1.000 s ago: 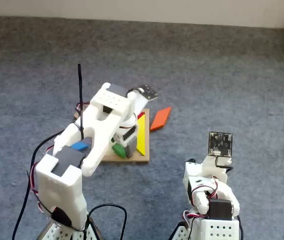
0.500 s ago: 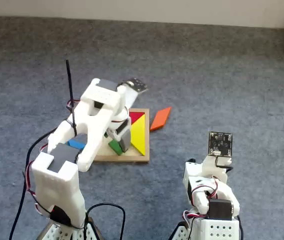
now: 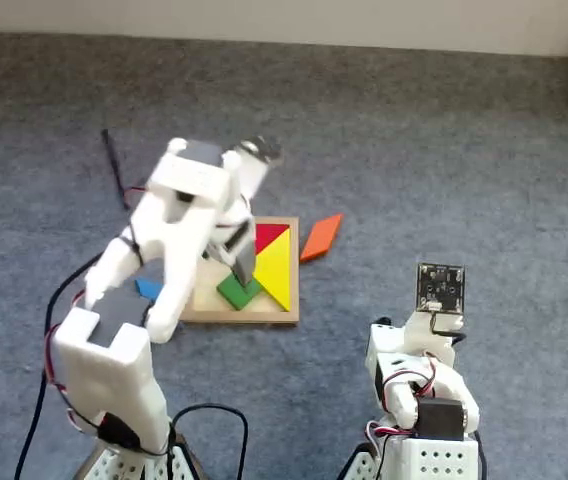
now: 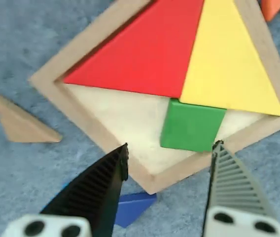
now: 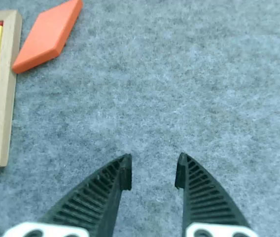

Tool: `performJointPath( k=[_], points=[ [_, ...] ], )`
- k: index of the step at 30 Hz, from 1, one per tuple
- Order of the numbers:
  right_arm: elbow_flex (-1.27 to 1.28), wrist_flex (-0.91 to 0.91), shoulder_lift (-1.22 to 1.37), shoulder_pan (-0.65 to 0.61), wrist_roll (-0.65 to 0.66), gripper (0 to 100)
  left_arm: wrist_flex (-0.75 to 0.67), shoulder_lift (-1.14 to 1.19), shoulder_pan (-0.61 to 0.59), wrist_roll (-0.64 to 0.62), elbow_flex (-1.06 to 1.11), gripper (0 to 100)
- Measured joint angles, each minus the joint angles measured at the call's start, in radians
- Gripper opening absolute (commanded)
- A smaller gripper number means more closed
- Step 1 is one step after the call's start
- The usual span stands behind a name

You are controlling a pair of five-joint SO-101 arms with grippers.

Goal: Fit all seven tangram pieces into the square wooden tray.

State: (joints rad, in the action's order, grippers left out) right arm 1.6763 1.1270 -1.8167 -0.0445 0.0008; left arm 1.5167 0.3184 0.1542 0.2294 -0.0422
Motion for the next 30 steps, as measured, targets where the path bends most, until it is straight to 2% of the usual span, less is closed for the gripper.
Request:
performJointPath(
  k=[9,12,15,21,30],
  points=[
    [0.000,0.000,0.000,0.000,0.000,15.6,-0.005,-0.146,-0.207,0.000,-0.020,27],
    [0.000,0.000,0.000,0.000,0.000,15.6,-0.072,-0.147,-0.281,0.000,0.000,27],
    [0.000,0.000,0.000,0.000,0.000,15.6,-0.167,-0.120,-0.324,-0.052,0.048,27],
    [0.000,0.000,0.000,0.000,0.000,15.6,-0.298,0.028,-0.353,-0.118,0.066,27],
    [0.000,0.000,0.000,0.000,0.000,15.6,-0.342,0.126,-0.353,-0.121,0.066,27]
  ],
)
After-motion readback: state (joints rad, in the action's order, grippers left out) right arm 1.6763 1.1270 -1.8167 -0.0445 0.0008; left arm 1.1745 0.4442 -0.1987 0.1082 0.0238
